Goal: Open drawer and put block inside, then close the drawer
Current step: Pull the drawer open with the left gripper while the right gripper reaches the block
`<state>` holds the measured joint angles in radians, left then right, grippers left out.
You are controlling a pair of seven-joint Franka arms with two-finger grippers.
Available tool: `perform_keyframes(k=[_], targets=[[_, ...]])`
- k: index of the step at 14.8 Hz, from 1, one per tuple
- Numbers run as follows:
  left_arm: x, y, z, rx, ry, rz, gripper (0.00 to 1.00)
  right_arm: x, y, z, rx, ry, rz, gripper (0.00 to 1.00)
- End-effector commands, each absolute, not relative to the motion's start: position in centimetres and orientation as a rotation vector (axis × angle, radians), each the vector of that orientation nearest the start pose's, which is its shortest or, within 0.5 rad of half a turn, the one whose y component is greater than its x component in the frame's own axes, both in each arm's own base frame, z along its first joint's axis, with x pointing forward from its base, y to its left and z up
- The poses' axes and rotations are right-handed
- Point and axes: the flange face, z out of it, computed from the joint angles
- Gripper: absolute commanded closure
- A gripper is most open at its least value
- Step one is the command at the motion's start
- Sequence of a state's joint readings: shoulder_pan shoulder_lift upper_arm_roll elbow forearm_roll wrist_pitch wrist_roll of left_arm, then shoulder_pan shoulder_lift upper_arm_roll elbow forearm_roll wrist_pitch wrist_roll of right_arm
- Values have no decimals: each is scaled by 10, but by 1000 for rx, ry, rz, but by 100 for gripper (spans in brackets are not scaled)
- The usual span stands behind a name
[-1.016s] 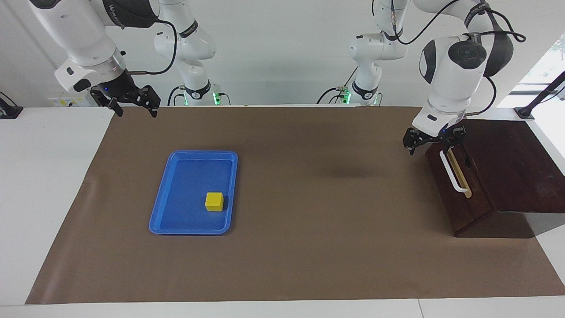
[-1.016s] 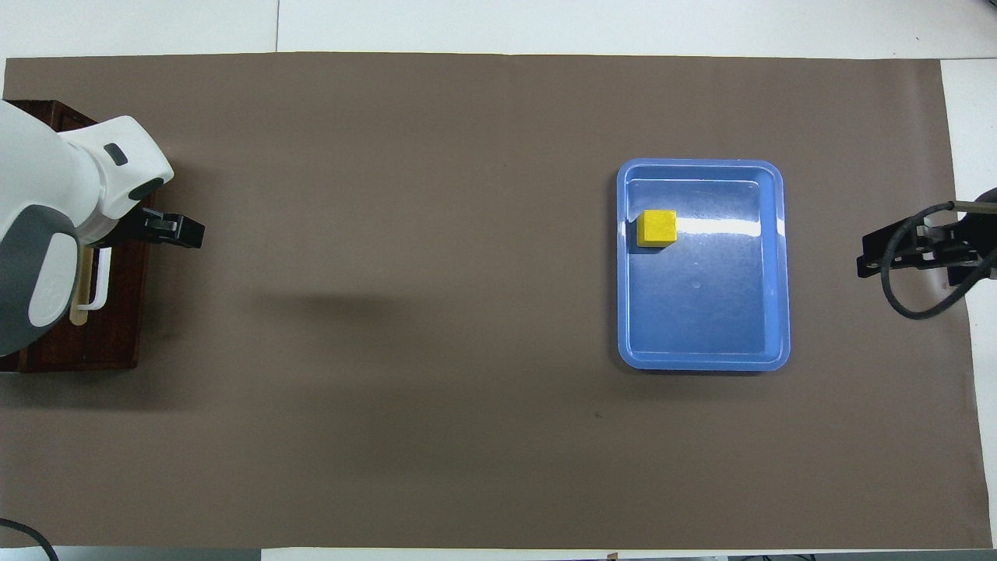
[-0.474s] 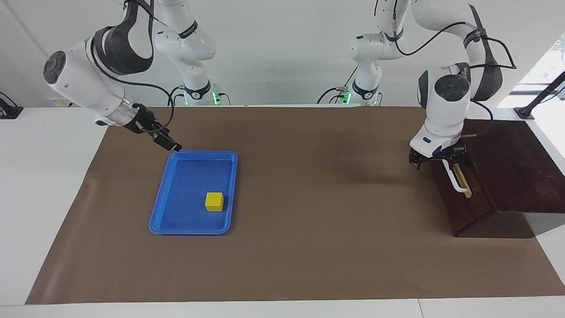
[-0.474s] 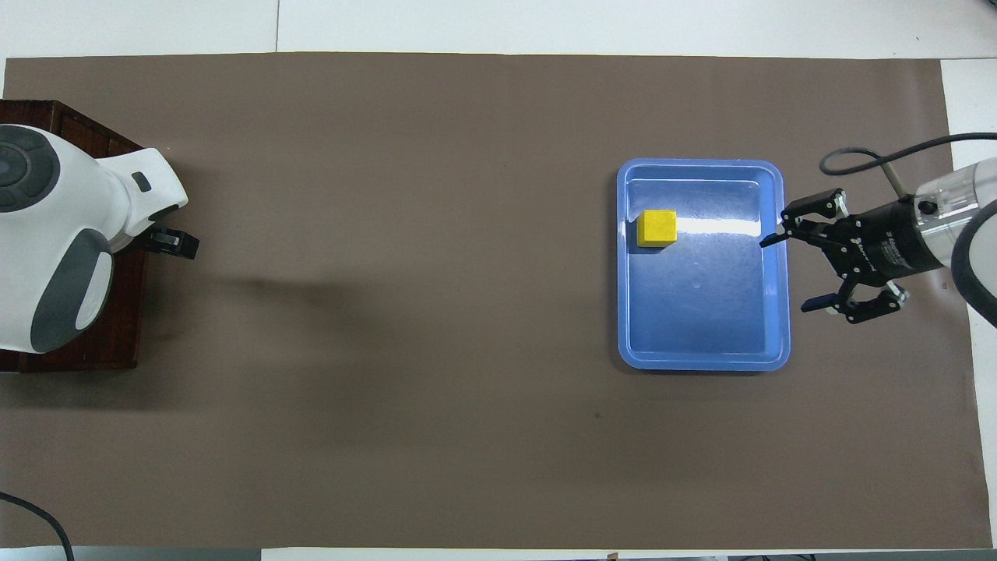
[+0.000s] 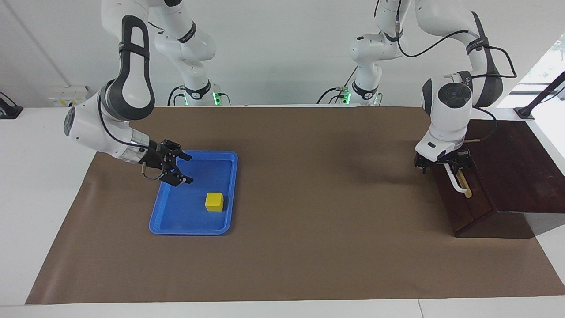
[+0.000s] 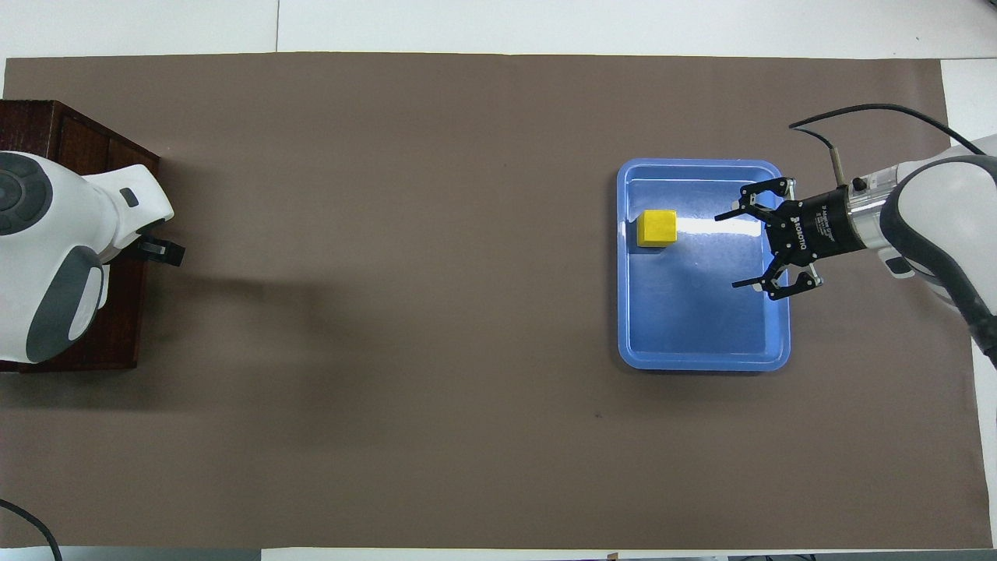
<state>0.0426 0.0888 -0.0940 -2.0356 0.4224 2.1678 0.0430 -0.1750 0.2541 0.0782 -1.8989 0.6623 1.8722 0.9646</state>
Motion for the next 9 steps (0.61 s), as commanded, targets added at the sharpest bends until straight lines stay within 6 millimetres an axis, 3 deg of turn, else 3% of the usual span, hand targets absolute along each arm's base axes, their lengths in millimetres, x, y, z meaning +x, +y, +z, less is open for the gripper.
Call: perform_keyframes(k=[1,3,5,6,9], targets=[[569,-3,396,-2748,476,-94,0,615,-14,343,-1942,1657,736,0],[565,-2,385,-2756,488,-119,0,626,-12,329,-1877,1662,749,0],[564,-13,384,-2756,501,-118,0,630,-11,318,-1846,1675,745,0],[563,-25,384,-2755,515,-124,0,629,-8,310,-1842,1667,751,0],[560,-93,393,-2818,440,-133,0,627,-3,289,-1852,1676,709,0]])
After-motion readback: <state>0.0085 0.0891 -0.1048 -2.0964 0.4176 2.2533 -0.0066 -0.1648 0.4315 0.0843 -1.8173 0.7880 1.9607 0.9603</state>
